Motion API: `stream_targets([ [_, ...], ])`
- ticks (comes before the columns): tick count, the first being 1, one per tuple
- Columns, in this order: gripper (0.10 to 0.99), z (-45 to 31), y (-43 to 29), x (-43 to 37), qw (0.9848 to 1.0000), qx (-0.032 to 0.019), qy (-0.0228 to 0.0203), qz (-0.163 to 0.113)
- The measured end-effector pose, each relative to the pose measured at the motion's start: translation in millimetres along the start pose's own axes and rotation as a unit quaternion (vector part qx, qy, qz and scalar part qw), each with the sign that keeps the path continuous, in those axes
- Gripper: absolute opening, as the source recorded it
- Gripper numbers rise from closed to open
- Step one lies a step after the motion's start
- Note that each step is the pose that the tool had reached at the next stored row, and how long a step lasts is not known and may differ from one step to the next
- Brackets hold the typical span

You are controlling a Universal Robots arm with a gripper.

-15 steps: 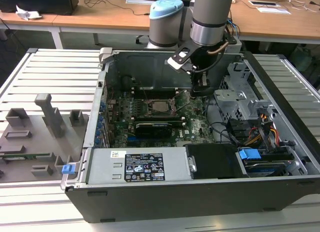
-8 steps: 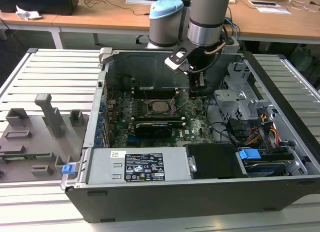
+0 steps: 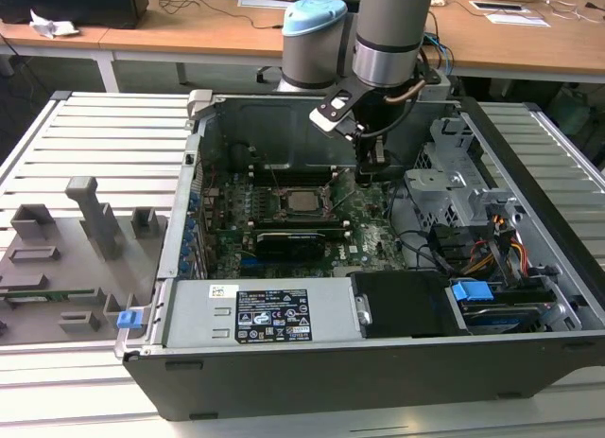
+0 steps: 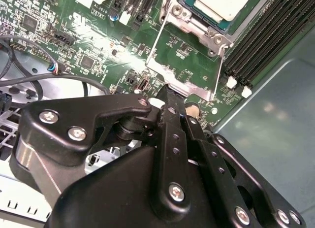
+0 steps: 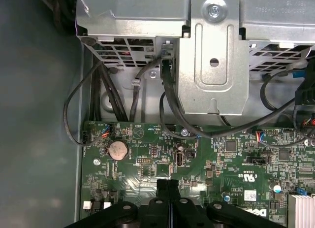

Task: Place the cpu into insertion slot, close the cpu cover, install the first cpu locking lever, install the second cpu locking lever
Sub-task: 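Close the cpu cover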

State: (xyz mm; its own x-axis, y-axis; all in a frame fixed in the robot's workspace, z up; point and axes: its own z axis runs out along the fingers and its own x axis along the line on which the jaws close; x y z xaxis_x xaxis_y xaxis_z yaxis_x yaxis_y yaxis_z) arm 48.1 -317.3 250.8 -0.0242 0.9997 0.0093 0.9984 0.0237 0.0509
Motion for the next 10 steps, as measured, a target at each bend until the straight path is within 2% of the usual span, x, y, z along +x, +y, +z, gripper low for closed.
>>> stream_targets([
  [10, 0.106, -0.1, -2.9, 0.1, 1.0000, 0.0000, 0.0000, 0.000],
])
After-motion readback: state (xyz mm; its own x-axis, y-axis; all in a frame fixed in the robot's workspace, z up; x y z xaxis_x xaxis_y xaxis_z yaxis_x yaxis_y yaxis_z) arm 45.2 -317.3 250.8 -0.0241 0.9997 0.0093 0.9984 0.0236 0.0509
